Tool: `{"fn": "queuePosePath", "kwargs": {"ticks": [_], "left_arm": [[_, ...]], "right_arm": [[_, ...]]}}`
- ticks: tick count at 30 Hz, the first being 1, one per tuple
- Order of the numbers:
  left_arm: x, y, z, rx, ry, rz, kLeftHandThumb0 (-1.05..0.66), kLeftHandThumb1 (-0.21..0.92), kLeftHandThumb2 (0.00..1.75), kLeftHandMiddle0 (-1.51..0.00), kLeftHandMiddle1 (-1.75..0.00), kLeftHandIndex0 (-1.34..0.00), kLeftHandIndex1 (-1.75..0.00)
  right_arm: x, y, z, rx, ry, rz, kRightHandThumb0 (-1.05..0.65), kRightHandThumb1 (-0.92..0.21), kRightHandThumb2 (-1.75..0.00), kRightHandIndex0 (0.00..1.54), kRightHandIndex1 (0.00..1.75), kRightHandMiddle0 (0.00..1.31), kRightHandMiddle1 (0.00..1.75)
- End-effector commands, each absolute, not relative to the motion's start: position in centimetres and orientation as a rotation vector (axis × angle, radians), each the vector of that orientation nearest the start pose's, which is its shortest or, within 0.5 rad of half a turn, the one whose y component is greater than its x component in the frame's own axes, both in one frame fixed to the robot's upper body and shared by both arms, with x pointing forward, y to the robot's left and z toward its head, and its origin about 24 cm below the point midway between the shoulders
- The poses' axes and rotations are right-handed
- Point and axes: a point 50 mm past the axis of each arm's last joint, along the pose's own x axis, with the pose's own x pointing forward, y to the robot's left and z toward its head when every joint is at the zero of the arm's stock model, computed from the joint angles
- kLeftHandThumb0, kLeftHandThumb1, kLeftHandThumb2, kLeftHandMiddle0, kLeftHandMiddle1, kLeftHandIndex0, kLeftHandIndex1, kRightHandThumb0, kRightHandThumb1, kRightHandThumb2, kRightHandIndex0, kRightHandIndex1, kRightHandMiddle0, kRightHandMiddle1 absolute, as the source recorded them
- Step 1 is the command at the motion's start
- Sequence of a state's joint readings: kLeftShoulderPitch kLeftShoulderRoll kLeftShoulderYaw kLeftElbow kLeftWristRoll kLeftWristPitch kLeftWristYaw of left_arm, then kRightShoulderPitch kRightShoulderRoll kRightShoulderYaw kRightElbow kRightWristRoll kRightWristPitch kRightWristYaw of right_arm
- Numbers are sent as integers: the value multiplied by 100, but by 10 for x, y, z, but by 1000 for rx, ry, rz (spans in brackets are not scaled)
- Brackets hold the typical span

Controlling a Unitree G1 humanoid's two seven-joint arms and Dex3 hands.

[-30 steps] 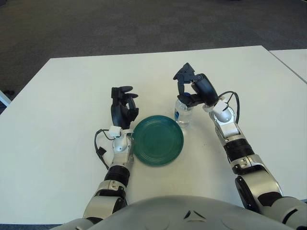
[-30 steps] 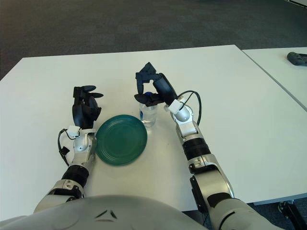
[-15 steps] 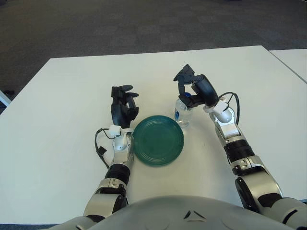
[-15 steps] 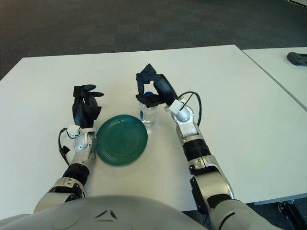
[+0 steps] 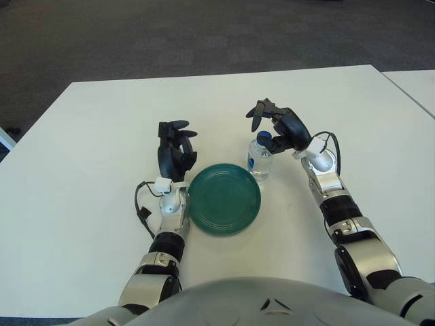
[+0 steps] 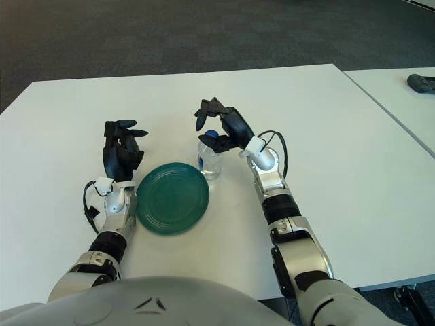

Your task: Put the bottle into the plate.

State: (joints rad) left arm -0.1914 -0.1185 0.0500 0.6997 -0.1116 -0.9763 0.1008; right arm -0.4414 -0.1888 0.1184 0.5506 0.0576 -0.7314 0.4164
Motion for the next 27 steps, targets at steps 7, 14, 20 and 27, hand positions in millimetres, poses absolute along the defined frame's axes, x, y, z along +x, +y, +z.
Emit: {"fn": "queuePosePath", "kwargs": {"ticks": [7,14,20,27], "left_arm": [[237,117,0,-290,-344,234,-94,92,68,-22,-171,-21,-152],[236,117,1,-286,-347,233,-94,92,68,-20,-173,-20,-153],[234,116,2,-292,-350,227,-94,92,68,-21,-173,-21,-154],[233,115,2,-298,-351,224,-93,92,67,-21,-170,-21,-151]], "right_arm": [[314,-130,99,-367,-562,578,-97,-92,-37,36,27,0,93],[313,-132,94,-404,-557,570,-104,-92,-41,36,15,0,88],[311,-134,91,-408,-566,566,-105,-92,-43,38,13,0,90],[309,-139,88,-402,-579,578,-105,-92,-43,40,12,0,91]]}}
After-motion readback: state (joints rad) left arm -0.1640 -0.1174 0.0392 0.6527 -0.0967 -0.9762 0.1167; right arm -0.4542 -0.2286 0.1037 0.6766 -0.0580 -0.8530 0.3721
